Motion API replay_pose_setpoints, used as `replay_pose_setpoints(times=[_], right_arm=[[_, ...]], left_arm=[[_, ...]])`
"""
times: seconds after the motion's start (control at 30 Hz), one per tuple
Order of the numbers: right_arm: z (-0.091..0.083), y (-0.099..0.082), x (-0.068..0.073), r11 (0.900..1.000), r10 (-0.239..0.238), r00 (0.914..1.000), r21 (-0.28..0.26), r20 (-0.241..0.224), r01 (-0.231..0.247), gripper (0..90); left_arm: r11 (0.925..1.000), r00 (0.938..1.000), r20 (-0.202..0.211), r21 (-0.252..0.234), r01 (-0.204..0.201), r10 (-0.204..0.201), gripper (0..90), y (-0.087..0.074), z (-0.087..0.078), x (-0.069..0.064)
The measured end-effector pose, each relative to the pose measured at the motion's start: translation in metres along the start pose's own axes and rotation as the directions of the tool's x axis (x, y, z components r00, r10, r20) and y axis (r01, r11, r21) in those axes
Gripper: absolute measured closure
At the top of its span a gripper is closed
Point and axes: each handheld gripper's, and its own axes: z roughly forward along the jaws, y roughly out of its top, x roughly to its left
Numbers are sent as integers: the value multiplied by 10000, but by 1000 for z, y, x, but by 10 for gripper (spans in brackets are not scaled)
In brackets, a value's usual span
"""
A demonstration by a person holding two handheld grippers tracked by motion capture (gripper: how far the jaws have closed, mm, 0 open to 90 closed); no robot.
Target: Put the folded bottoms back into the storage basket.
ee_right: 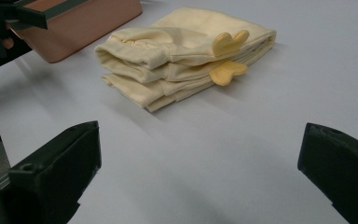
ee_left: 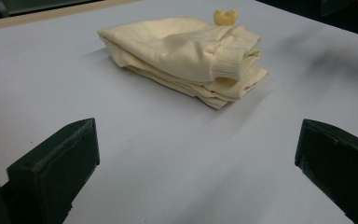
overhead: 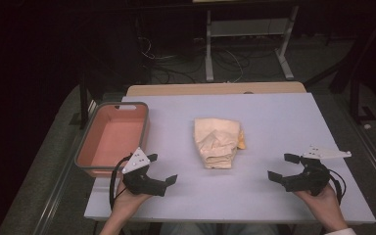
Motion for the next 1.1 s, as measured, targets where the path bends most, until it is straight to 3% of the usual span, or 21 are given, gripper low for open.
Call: replay_pose_setpoints(times=[0.63, 1.1], right_arm=[[0, -1, 1, 9998, 23, 9999, 203, -141, -20, 0], [-1, 3, 2, 9994, 32, 9999, 331, -114, -28, 0]], left_arm=[[10000, 10000, 3, -18, 81, -81, 0, 2, -1, 0], [9999, 9999, -33, 44, 126, -126, 0, 12, -1, -1]])
